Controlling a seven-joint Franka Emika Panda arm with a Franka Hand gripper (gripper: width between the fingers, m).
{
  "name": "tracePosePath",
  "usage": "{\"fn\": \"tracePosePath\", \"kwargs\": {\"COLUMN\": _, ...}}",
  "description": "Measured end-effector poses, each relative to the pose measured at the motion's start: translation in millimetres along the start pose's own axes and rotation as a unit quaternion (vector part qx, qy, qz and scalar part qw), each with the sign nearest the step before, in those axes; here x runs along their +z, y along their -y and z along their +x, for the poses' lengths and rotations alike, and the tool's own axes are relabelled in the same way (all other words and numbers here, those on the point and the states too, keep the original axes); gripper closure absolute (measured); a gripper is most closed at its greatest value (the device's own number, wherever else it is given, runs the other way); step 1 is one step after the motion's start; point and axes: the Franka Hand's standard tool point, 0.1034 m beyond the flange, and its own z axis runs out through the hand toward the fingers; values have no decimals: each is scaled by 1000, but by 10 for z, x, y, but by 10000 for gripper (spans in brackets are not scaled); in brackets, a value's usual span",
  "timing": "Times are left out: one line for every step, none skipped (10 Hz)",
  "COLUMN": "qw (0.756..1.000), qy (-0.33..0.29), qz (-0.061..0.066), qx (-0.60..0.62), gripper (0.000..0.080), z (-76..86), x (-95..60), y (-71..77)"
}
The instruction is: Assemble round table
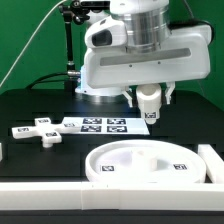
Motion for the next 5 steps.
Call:
{"fn": "tracePosePath", "kwargs": {"qw": 999, "qy": -44, "qz": -3, "qx": -12, "gripper": 390, "z": 112, "x": -91, "y": 25}}
{"fn": "tracePosePath", "kwargs": {"qw": 996, "qy": -85, "qz": -8, "qx": -10, "gripper": 390, "z": 78, "x": -20, "y": 7}}
{"fn": "tracePosePath", "kwargs": {"qw": 994, "qy": -110, "qz": -11, "qx": -11, "gripper": 390, "z": 74, "x": 7, "y": -8}}
{"fn": "tracePosePath", "kwargs": {"qw": 987, "qy": -159, "qz": -18, "qx": -17, "gripper": 390, "z": 138, "x": -6, "y": -19}}
{"fn": "tracePosePath", "kwargs": {"qw": 977, "qy": -207, "qz": -29, "qx": -40, "gripper": 390, "z": 205, "x": 10, "y": 0}}
